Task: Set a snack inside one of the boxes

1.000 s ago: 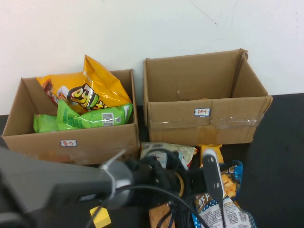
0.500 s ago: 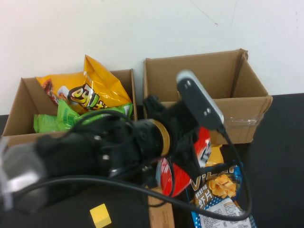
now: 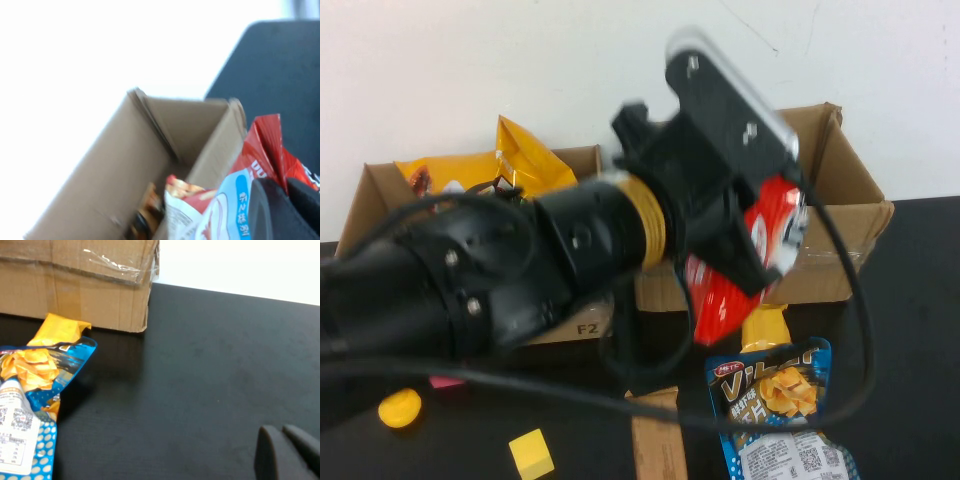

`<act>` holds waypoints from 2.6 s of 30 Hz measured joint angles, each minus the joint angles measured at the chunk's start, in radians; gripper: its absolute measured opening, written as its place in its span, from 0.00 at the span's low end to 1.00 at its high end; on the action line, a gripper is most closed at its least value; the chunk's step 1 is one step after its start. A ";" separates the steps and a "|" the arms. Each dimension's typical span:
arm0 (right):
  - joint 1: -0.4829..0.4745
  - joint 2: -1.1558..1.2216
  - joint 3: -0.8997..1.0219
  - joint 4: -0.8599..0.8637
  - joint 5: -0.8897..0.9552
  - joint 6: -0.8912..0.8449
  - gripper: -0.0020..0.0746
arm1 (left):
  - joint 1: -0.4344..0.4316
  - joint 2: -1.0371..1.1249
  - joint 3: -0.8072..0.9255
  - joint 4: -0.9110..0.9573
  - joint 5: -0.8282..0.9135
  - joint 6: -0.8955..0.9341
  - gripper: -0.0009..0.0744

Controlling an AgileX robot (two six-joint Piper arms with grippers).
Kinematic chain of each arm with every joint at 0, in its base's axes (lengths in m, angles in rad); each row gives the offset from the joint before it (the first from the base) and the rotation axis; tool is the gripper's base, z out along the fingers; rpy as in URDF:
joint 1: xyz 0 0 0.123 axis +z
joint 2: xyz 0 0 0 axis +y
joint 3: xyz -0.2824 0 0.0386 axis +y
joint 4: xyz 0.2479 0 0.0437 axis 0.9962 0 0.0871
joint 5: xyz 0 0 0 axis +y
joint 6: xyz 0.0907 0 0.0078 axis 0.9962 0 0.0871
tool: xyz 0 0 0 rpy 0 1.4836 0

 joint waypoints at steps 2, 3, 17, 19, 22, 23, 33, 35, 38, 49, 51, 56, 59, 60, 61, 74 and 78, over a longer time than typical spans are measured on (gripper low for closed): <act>0.000 0.000 0.000 0.000 0.000 0.000 0.03 | 0.011 0.000 -0.035 0.031 -0.007 -0.022 0.02; 0.000 0.000 0.000 0.000 0.000 0.000 0.03 | 0.017 0.000 -0.052 0.044 -0.012 -0.032 0.02; 0.000 0.000 0.000 0.000 0.000 0.000 0.02 | 0.256 -0.023 -0.137 0.119 0.000 -0.087 0.02; 0.000 0.000 0.000 0.000 0.000 0.000 0.03 | 0.315 -0.033 -0.137 0.129 0.016 -0.109 0.02; 0.000 0.000 0.000 0.000 0.000 0.000 0.03 | 0.402 -0.045 -0.137 0.138 0.040 -0.140 0.02; 0.000 0.000 0.000 0.000 0.000 0.000 0.03 | 0.432 -0.048 -0.137 0.138 0.047 -0.150 0.02; 0.000 0.000 0.000 0.000 0.000 0.000 0.03 | 0.677 -0.019 -0.133 0.141 0.005 -0.292 0.01; 0.000 0.000 0.000 0.000 0.000 0.000 0.03 | 0.714 0.012 -0.117 0.142 -0.051 -0.342 0.01; 0.000 0.000 0.000 0.000 0.000 0.000 0.03 | 0.761 0.087 -0.088 0.147 -0.117 -0.379 0.01; 0.000 0.000 0.000 0.000 0.000 0.000 0.03 | 0.806 0.408 -0.075 0.178 -0.189 -0.385 0.02; 0.000 0.000 0.000 0.000 0.000 0.000 0.03 | 0.806 0.444 -0.075 0.178 -0.184 -0.367 0.05; 0.000 0.000 0.000 0.000 0.000 0.000 0.03 | 0.806 0.452 -0.075 0.197 -0.142 -0.358 0.40; 0.000 0.000 0.000 0.000 0.000 0.000 0.03 | 0.806 0.411 -0.075 0.201 -0.105 -0.374 0.68; 0.000 0.000 0.000 0.000 0.000 0.000 0.03 | 0.806 0.385 -0.075 0.205 -0.093 -0.386 0.74; 0.000 0.000 0.000 0.000 0.000 0.000 0.03 | 0.804 0.353 -0.075 0.210 -0.083 -0.397 0.79; 0.000 0.000 0.000 0.000 0.000 0.000 0.03 | 0.694 -0.313 0.124 0.218 -0.035 -0.515 0.32; 0.000 0.000 0.000 0.000 0.000 0.000 0.03 | 0.656 -0.520 0.308 0.220 -0.024 -0.529 0.07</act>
